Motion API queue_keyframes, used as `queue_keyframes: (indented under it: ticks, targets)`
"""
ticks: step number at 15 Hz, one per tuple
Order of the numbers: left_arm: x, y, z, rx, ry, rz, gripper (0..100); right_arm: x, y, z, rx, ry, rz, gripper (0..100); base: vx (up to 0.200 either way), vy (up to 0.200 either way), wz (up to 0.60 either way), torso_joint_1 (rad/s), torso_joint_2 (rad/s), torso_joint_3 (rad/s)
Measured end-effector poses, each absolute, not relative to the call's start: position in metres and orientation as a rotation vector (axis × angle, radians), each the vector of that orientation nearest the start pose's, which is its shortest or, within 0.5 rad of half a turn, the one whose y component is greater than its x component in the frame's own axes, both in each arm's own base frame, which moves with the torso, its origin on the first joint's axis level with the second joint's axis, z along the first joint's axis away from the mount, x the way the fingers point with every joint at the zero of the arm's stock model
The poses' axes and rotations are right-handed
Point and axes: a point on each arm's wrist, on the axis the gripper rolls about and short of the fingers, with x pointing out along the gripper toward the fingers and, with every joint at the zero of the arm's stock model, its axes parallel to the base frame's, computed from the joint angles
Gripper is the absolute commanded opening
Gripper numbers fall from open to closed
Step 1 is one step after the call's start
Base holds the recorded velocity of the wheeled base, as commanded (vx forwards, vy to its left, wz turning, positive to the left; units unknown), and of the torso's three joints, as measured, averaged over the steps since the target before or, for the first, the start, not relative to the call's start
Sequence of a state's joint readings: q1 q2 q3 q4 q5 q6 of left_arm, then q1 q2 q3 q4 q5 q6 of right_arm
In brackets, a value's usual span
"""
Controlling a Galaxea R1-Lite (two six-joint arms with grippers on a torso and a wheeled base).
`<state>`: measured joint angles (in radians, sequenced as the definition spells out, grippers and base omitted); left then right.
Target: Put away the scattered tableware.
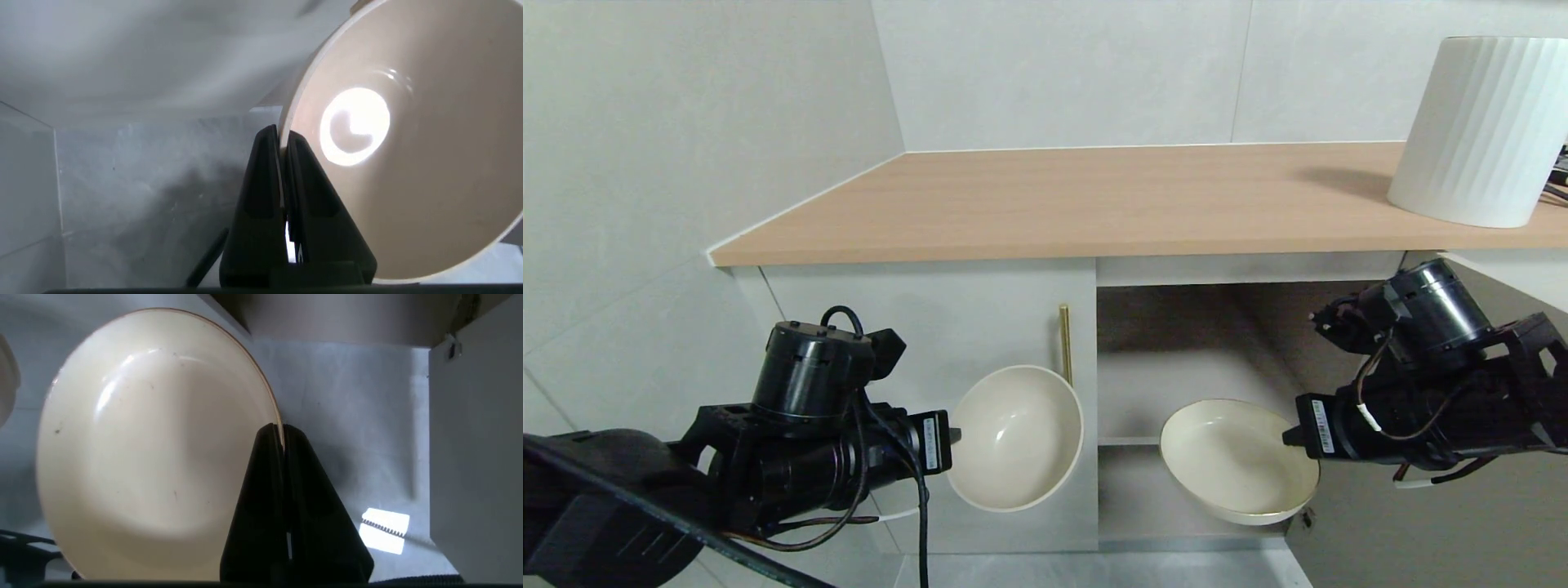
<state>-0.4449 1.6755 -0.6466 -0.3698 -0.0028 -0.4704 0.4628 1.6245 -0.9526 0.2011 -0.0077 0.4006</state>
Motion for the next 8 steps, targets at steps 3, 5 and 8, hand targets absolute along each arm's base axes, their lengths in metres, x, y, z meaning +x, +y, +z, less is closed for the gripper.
queue_keyframes:
  ticks: [3, 5, 8]
  targets:
    - [0.241, -0.115, 0.125, -0.301, 0.733, -0.269, 0, 0.238, 0.119, 0.170, 0.163, 0.926, 0.246, 0, 0.000, 0.000, 0.00, -0.002, 0.02, 0.012]
    - [0.241, -0.115, 0.125, -0.301, 0.733, -0.269, 0, 0.240, 0.120, 0.168, 0.161, 0.935, 0.243, 0, 0.000, 0.000, 0.00, 0.000, 0.00, 0.000]
    - [0.241, -0.115, 0.125, -0.301, 0.732, -0.269, 0, 0.250, 0.124, 0.158, 0.157, 0.942, 0.238, 0, 0.000, 0.000, 0.00, 0.000, 0.00, 0.000]
